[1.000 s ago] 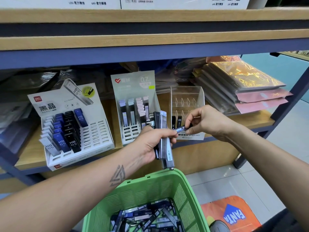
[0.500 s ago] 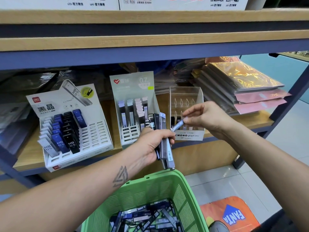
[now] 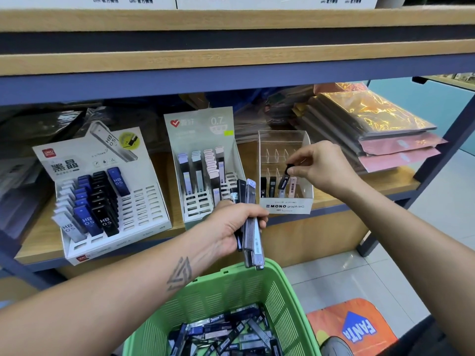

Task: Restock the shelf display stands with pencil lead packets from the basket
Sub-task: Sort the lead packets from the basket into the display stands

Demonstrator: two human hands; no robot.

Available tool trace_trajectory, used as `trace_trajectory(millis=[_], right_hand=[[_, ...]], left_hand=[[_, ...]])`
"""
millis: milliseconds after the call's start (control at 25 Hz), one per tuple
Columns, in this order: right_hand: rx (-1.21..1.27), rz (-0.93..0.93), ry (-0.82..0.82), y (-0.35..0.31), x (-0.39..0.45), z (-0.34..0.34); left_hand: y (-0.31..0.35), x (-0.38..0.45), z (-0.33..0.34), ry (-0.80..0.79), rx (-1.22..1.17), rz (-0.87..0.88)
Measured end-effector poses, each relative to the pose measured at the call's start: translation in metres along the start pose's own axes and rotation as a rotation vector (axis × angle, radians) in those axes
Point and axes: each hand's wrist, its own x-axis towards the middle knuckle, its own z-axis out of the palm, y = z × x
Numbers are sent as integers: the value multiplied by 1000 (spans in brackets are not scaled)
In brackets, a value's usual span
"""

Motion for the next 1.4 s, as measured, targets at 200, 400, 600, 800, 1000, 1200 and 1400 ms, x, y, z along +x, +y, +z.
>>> trace_trajectory(millis=[200,400,600,800,1000,1200,1400], right_hand=[[6,13,25,-3,3,3],[73,29,9,-3,2,6],[63,33,1,-7,-2,31],[33,41,-45,-6,0,49],[-8,-3,-40,-5,-2,62],[-32,-34,-23,-2,-6,70],[82,-21,24,-15,-8,56]], left_hand=[[0,0,-3,2,9,4],[2,0,-3,6,11,11],[2,0,-2,3,17,8],[2,0,-4,4,20,14],[3,1,-5,1,10,23],[2,1,-4,-4,16,27],[3,0,-5,-20,10,15]])
